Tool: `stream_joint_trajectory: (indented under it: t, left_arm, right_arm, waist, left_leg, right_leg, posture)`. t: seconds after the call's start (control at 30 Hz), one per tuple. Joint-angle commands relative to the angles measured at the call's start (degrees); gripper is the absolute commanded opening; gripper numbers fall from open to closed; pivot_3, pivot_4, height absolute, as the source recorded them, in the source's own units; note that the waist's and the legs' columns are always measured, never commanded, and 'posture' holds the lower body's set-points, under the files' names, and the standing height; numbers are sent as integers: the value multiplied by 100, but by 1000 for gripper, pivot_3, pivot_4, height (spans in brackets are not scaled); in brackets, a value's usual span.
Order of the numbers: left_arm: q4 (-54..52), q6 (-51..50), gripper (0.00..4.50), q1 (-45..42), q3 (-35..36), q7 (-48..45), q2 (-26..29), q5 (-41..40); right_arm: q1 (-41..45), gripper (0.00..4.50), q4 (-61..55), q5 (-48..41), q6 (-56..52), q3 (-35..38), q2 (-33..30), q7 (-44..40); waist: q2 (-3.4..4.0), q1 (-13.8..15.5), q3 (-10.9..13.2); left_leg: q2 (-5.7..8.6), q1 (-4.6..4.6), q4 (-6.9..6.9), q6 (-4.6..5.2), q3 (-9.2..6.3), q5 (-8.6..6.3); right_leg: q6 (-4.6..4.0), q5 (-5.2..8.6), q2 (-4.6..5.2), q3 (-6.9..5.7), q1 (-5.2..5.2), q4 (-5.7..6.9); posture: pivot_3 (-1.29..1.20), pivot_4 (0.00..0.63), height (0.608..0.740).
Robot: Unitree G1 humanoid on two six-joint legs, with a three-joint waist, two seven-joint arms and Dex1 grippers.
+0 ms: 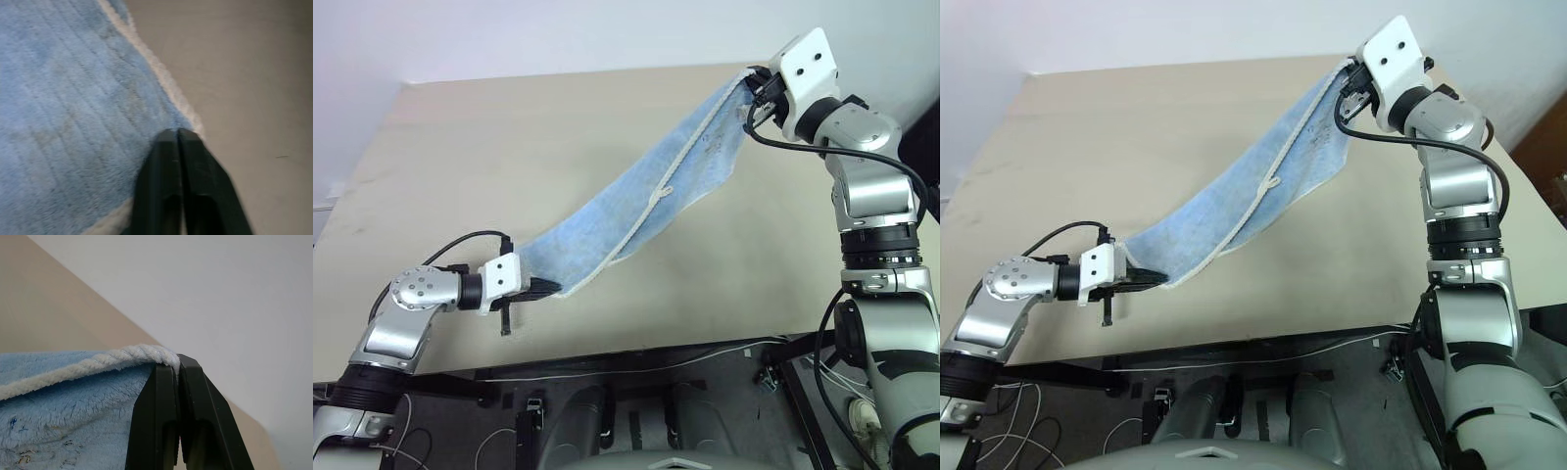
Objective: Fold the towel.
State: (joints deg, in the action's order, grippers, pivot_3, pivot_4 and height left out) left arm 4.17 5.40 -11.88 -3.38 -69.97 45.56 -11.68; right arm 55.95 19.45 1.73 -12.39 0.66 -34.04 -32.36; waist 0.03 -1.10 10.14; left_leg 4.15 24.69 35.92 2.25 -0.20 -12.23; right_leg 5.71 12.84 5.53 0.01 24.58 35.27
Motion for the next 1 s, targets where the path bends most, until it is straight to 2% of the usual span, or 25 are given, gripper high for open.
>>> stream_joint_trajectory:
  t: [0.03, 0.13, 0.37, 0.57, 0.87, 1.0]
  left_arm:
    - [-195, 103, 93, 65, 70, -130, 93, -117]
    - [-195, 30, 93, 124, 62, -233, 159, -128]
    - [-237, -81, 2344, 182, 33, -280, 186, -118]
    - [-61, 453, 4393, 84, -136, -57, 110, 286]
    - [-25, 193, 4452, -286, -412, -298, 44, 246]
    - [-74, -232, 3608, -473, -469, -316, -10, 162]
  right_arm:
    - [67, 0, -57, 48, 128, 62, -76, 92]
    - [69, 0, -53, 59, 131, 65, -68, 101]
    - [101, 0, 9, 82, 174, 43, -62, 131]
    - [102, 0, 13, 108, 186, 51, -71, 146]
    - [48, 0, -72, 134, 117, 71, -61, 161]
    - [19, 0, -120, 125, 82, 82, -68, 168]
  waist:
    - [0, 0, 0]
    - [0, 0, 0]
    - [0, 1, 0]
    - [0, 13, 0]
    - [0, 30, 0]
    - [0, 25, 0]
  left_leg:
    - [0, 0, 0, 0, 0, 0]
    - [0, 0, 0, 0, 0, 0]
    - [0, 0, 0, 0, 0, 0]
    - [0, 0, 0, 0, 0, 0]
    - [2, 0, 5, 1, 0, -1]
    - [2, 0, 5, 3, 0, -1]
  right_leg:
    - [-1, 1, 0, 0, 0, 0]
    - [-2, 1, 0, 0, 0, 0]
    - [-3, 2, 0, 0, 0, 0]
    - [-3, 2, 1, 0, -1, 0]
    - [-2, 1, 1, -1, -4, -1]
    - [2, -1, 1, -1, -4, 1]
  posture:
    - [0, 150, 740]
    - [0, 150, 740]
    - [0, 150, 740]
    - [0, 150, 740]
    - [0, 150, 740]
    - [0, 150, 740]
